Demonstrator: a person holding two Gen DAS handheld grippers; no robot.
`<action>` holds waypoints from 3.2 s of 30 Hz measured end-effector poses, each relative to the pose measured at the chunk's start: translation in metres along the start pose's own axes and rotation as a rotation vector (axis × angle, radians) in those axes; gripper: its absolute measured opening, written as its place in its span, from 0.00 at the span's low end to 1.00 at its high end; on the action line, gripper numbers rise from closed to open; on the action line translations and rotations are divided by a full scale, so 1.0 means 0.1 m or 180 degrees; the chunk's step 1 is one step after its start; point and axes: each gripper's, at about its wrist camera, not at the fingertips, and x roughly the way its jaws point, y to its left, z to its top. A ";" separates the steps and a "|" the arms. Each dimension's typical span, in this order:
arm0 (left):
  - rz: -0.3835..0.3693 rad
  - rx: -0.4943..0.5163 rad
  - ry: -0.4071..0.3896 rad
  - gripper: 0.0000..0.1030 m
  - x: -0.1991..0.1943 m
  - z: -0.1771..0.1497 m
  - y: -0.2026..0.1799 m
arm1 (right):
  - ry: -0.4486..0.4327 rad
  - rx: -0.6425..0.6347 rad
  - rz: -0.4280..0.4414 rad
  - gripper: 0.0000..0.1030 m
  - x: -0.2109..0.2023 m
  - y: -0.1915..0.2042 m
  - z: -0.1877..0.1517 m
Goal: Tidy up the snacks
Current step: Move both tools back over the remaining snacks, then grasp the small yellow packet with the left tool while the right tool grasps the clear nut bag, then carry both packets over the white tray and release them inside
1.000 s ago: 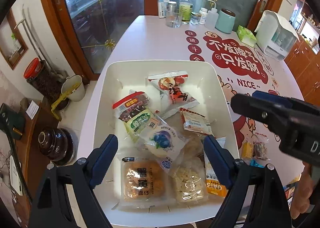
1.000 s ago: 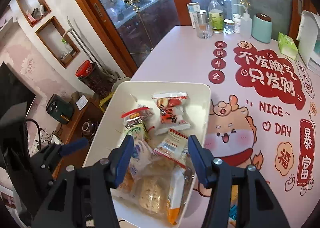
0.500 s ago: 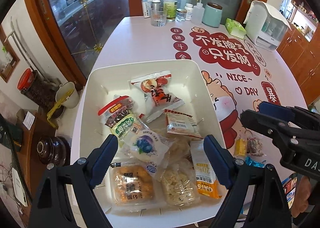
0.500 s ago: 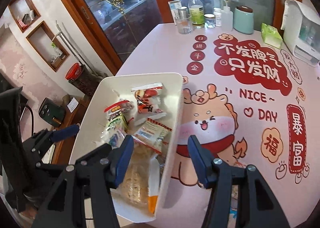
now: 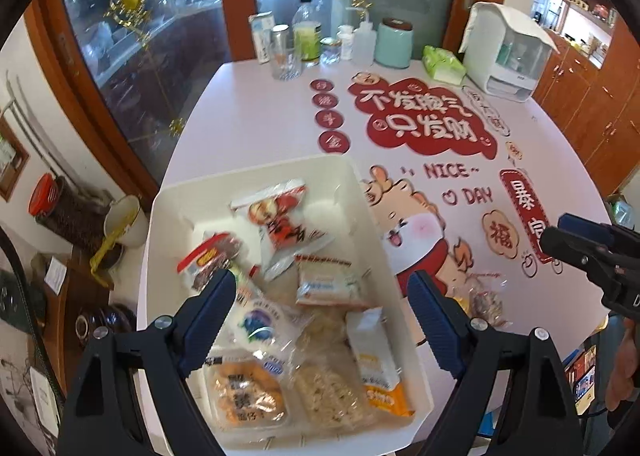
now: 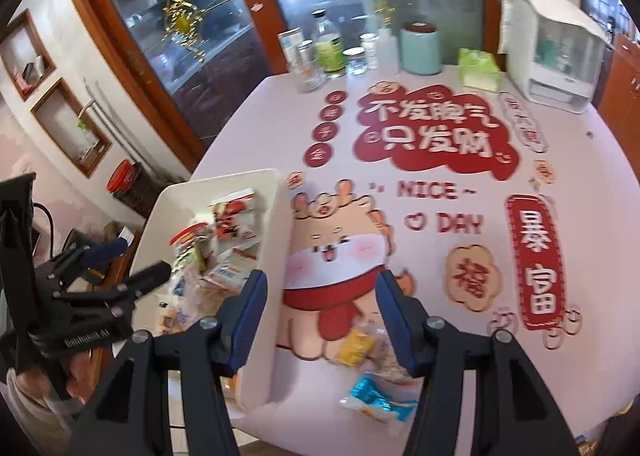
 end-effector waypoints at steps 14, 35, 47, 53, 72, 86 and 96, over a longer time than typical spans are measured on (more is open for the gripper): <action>-0.0369 0.0868 0.0210 0.85 0.30 0.04 -1.11 | 0.0272 0.0302 -0.0344 0.55 0.12 -0.65 -0.46; -0.0231 0.1518 0.1112 0.85 1.15 -0.43 -1.60 | 0.1241 0.0582 0.0163 0.55 1.33 -0.97 -0.79; -0.0305 0.1372 0.1302 0.85 1.40 -0.41 -1.67 | 0.1044 0.0503 -0.0232 0.40 1.19 -1.15 -0.71; -0.0284 0.1392 0.1499 0.65 1.64 -0.51 -1.79 | 0.0989 0.0704 -0.0276 0.40 1.10 -1.37 -0.75; -0.0332 0.1218 0.1375 0.23 1.55 -0.54 -1.77 | 0.0870 0.0702 -0.0336 0.40 0.95 -1.35 -0.79; -0.0555 0.0845 0.0549 0.23 0.61 0.01 -1.39 | 0.0432 0.0522 -0.0210 0.40 0.45 -0.93 -0.41; -0.0334 0.0258 0.0133 0.23 0.21 0.07 -0.45 | 0.0158 0.0119 0.0072 0.40 0.14 -0.16 -0.08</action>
